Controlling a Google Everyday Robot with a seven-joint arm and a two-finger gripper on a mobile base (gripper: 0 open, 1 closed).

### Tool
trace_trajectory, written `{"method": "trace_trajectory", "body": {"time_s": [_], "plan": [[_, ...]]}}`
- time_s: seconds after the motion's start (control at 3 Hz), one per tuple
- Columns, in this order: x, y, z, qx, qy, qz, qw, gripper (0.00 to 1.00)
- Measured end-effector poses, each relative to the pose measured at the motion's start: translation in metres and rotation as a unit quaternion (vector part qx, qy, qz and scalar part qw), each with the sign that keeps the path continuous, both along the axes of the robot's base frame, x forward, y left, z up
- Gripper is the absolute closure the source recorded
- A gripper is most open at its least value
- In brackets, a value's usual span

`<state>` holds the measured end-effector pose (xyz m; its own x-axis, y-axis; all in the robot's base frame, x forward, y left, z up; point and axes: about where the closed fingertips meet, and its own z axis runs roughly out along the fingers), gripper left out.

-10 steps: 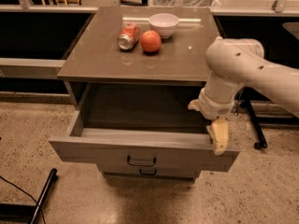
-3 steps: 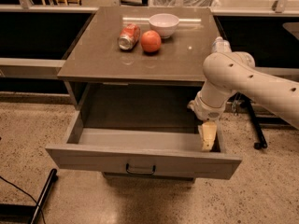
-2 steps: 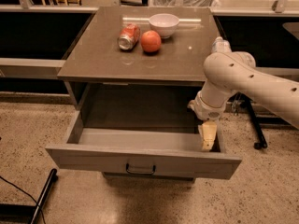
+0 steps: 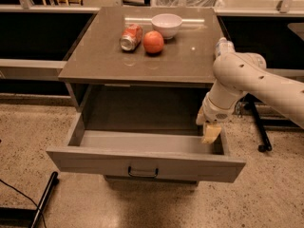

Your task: Open top drawer

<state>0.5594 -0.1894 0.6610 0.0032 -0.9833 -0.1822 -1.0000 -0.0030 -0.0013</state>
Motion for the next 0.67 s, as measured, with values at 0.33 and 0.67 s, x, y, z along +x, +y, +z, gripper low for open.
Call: {"method": "trace_trajectory", "body": {"time_s": [0.33,0.67], "plan": [[-0.003,-0.001,-0.011,-0.006,0.005,-0.017,0.9998,0.66],[-0.034,0.016,-0.027,-0.014,0.034,-0.009,0.9993,0.93]]}}
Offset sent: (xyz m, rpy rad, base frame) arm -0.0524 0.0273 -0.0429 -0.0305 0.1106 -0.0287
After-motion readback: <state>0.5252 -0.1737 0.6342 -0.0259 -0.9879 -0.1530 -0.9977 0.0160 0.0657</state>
